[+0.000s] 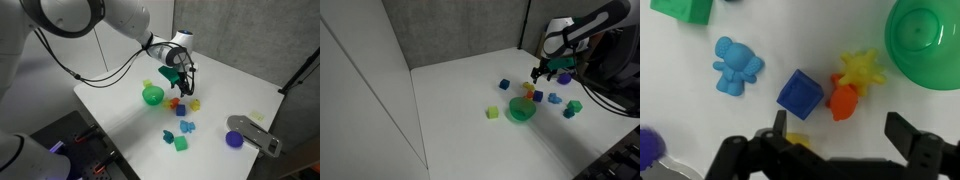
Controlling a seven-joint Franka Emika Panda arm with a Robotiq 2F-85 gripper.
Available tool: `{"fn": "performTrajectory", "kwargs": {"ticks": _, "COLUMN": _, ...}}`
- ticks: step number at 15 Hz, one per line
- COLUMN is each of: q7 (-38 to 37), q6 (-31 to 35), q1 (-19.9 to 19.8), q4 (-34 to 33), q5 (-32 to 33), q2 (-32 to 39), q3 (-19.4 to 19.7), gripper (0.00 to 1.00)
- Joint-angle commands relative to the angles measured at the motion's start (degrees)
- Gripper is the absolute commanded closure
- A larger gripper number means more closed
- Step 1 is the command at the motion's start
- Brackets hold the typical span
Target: Put the orange toy in the green bowl
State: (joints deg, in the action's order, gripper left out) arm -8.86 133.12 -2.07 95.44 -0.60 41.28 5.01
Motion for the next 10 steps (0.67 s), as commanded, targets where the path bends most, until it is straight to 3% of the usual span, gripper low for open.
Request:
{"fn": "performTrajectory", "kwargs": {"ticks": 1, "q7": -3.2, "q6": -2.0, "q1": 0.5, "q4": -7.4, "q5": -0.7, "q2": 6.2, "q3": 0.2, "gripper": 0.00}}
{"fn": "performTrajectory", "kwargs": {"ticks": 10, "q7": -10.3, "q6": -3.9, "q1": 2.1, "q4": -17.0, "q5": -1.4, "q2": 15.3, "q3": 0.6, "gripper": 0.00}}
